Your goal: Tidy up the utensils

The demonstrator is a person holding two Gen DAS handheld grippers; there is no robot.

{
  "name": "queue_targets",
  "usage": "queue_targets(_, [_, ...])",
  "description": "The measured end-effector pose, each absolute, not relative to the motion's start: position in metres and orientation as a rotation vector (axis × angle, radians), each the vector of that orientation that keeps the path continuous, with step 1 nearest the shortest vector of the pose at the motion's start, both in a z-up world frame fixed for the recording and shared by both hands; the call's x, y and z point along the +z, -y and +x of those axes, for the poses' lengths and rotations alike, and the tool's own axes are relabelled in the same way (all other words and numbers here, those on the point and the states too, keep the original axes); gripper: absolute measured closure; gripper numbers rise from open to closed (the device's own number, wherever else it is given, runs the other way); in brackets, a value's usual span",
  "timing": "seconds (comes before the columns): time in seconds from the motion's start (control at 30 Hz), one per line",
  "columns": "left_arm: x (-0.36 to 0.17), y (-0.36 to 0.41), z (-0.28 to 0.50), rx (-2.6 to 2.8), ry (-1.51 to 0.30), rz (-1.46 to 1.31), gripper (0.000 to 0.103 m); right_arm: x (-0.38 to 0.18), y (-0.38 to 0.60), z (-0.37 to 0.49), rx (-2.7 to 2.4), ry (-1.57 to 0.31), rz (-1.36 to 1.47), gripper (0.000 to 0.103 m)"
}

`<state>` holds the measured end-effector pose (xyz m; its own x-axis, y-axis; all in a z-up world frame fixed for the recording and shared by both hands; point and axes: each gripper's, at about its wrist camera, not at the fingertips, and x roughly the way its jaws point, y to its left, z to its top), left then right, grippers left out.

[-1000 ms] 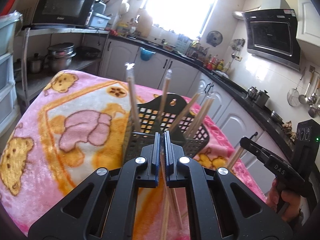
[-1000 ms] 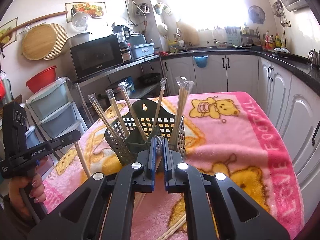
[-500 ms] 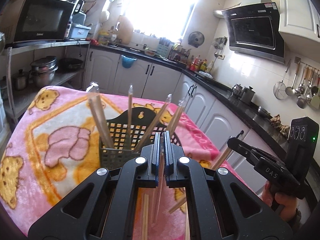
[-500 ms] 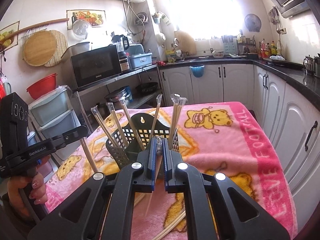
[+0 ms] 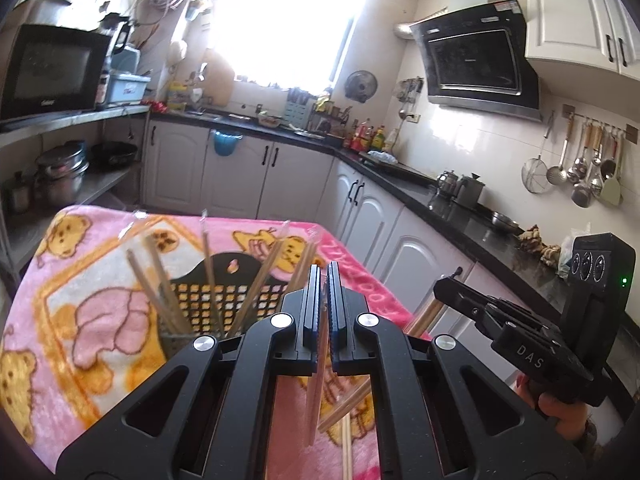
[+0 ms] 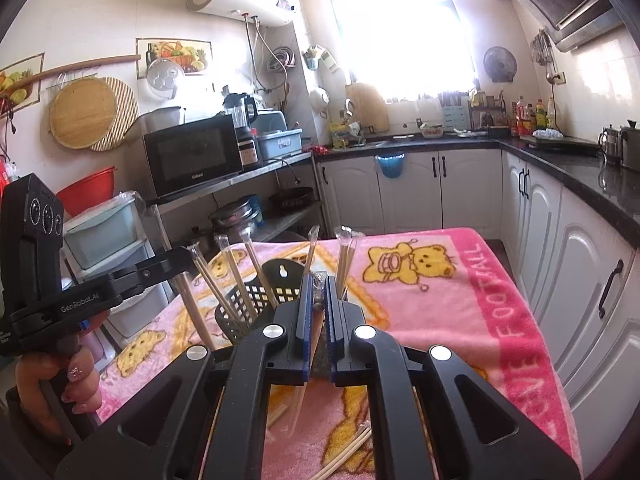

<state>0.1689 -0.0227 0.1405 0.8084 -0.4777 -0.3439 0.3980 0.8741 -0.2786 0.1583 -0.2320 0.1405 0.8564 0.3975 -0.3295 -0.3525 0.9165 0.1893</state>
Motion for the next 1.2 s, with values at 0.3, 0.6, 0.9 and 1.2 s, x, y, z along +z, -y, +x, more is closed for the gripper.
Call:
queue_targets(0.3, [0.158, 0.040, 0.177, -0.521, -0.390, -0.180, 0.101, 0.166, 0.244, 0.152, 0.357, -0.310, 0.118, 0.097])
queue_targets(0.6, [0.182, 0.046, 0.189, -0.540, -0.346, -0.185, 0.101, 0.188, 0.253, 0.151, 0.325, -0.252, 0.108, 0.097])
queue_targets(0.9, [0.201, 0.050, 0.201, -0.539, -0.316, -0.166, 0.101, 0.208, 0.249, 0.162, 0.322, -0.224, 0.102, 0.097])
queue_targets(1.2, [0.219, 0.046, 0.211, -0.520, -0.283, -0.149, 0.101, 0.230, 0.240, 0.177, 0.338, -0.196, 0.098, 0.097])
